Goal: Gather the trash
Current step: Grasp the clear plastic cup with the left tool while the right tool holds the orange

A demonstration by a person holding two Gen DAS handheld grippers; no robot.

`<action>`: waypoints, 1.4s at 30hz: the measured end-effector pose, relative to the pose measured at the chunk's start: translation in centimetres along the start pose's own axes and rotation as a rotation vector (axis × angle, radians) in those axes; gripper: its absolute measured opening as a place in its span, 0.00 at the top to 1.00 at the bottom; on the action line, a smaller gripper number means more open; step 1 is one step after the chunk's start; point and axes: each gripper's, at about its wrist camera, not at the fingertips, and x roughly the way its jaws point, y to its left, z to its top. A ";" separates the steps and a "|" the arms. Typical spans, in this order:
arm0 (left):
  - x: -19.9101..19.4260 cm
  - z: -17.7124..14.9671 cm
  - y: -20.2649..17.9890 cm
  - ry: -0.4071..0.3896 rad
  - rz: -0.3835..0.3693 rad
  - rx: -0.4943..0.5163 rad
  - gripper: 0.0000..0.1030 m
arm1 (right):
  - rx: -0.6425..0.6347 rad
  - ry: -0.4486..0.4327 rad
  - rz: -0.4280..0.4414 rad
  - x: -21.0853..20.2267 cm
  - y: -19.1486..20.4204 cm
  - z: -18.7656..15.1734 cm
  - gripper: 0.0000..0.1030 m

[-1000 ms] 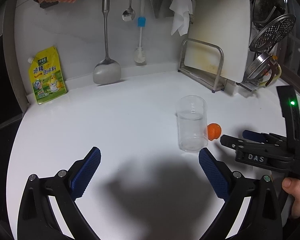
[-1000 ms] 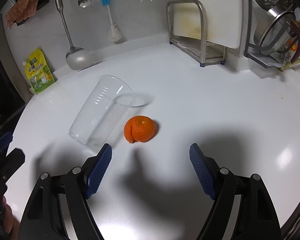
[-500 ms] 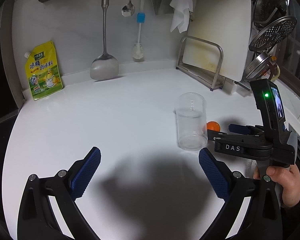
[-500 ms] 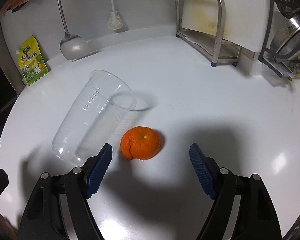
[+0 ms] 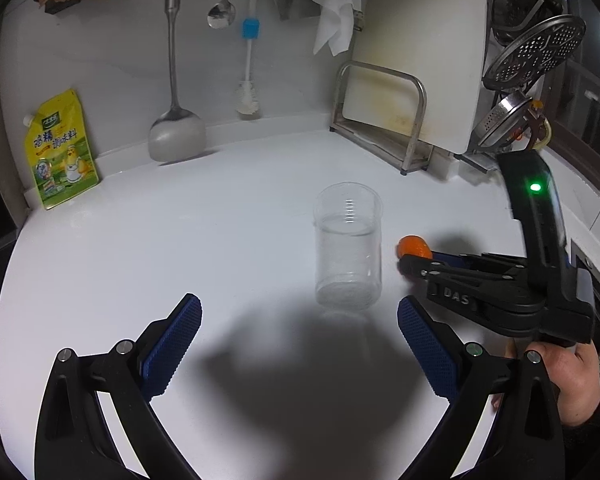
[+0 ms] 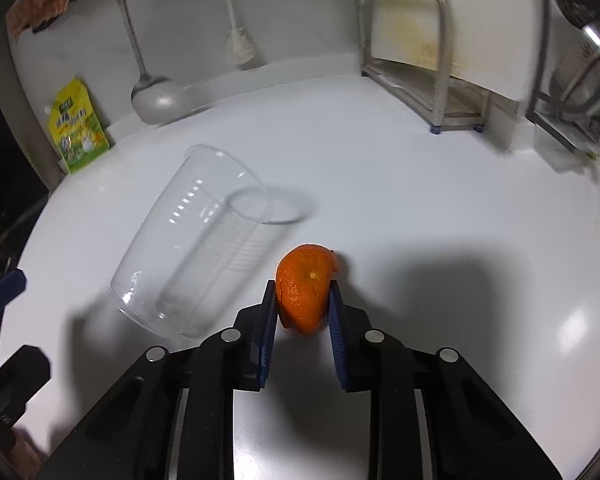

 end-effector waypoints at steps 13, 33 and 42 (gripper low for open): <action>5.0 2.7 -2.9 0.054 0.039 -0.004 0.06 | 0.121 -0.059 -0.005 -2.5 -4.7 -1.2 0.78; 10.4 3.8 -3.7 0.154 0.124 0.013 0.07 | 0.162 -0.073 0.034 -2.7 -5.2 -1.4 0.78; 11.1 3.4 -3.5 0.184 0.065 0.000 0.47 | 0.164 -0.071 0.037 -2.6 -5.4 -1.3 0.78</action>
